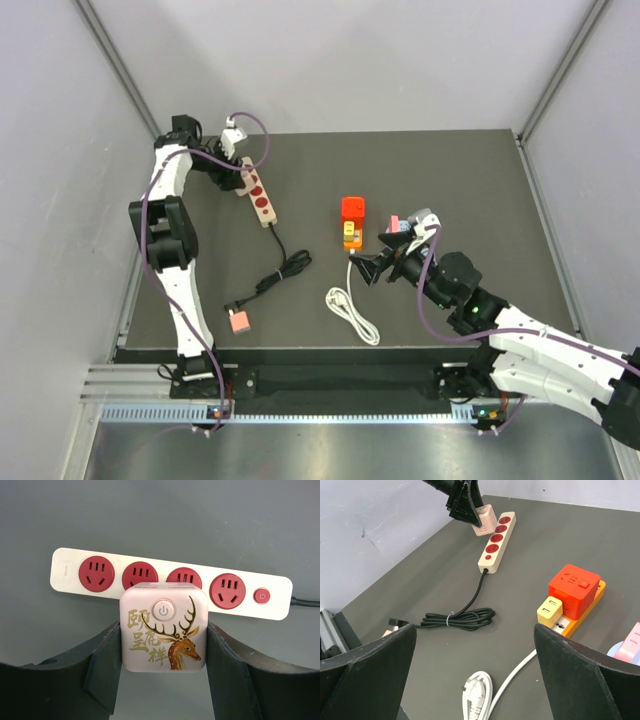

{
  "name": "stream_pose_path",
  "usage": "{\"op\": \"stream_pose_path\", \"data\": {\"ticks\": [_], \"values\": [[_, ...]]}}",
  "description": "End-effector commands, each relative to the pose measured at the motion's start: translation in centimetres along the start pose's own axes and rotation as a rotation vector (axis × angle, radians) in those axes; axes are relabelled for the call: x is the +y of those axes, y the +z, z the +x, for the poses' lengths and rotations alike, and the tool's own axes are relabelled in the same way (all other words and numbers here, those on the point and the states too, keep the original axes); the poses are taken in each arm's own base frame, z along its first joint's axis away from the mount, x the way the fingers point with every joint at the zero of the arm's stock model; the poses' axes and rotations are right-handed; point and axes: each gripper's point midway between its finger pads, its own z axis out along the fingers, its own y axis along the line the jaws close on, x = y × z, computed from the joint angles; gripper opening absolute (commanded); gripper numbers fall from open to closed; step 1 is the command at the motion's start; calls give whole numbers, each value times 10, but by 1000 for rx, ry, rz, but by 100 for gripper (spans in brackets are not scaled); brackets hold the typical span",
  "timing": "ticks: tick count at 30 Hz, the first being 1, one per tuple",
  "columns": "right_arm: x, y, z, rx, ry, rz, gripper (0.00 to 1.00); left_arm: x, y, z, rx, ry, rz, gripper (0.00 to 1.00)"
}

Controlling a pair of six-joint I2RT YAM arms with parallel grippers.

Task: Insert the plug
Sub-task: Insert the plug into the socket.

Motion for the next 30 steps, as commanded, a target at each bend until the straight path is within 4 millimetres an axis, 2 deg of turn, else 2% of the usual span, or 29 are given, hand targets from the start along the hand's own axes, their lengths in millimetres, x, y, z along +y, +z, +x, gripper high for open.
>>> {"op": "stream_pose_path", "data": {"ticks": [1, 5, 10, 13, 23, 30], "values": [[6, 3, -26, -68, 5, -23, 100, -3, -35, -60, -93, 82, -44, 0], [6, 3, -26, -70, 8, -22, 100, 0, -39, -66, -76, 95, -76, 0], [6, 4, -26, -72, 11, -23, 100, -8, -43, -77, -96, 100, -65, 0], [6, 4, -27, -71, 9, -24, 100, -12, -42, -78, -100, 94, -50, 0], [5, 3, -27, -72, 8, -21, 100, -25, -17, -51, -79, 59, 42, 0], [5, 1, -27, -76, 5, -18, 100, -36, -2, -47, -67, 64, 82, 0]]}}
